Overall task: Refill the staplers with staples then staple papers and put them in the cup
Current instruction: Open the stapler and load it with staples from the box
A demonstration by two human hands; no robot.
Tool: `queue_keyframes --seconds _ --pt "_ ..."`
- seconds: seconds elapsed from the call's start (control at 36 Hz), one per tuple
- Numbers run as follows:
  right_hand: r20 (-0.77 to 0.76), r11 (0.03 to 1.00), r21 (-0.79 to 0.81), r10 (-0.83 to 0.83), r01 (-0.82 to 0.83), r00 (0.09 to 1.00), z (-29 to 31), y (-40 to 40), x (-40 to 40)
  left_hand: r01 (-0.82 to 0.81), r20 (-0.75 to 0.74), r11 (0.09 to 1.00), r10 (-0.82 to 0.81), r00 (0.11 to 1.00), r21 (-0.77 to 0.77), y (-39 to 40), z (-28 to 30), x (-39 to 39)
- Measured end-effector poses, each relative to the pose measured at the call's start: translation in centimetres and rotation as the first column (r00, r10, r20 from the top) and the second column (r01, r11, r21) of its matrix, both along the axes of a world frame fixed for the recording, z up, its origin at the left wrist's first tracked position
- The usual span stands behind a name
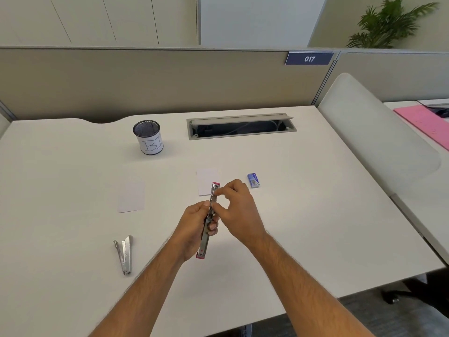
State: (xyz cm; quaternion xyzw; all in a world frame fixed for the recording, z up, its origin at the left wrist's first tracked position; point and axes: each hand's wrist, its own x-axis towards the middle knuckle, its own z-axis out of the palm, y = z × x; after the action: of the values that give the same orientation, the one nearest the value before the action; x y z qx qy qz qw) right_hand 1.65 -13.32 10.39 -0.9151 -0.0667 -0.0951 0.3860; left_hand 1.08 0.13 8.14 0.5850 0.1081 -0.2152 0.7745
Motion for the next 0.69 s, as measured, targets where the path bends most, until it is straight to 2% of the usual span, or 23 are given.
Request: queue_keyframes --seconds 0.39,0.69 --pt "0.0 0.999 0.013 -0.046 0.046 0.999 0.04 0.59 0.15 -0.005 0.036 1.0 0.004 0.999 0.013 -0.24 0.12 0.12" --pt "-0.024 0.999 0.035 -0.011 0.012 1.0 -0.12 0.38 -0.07 0.0 0.034 1.0 0.0 0.999 0.0 -0.32 -0.08 -0.13"
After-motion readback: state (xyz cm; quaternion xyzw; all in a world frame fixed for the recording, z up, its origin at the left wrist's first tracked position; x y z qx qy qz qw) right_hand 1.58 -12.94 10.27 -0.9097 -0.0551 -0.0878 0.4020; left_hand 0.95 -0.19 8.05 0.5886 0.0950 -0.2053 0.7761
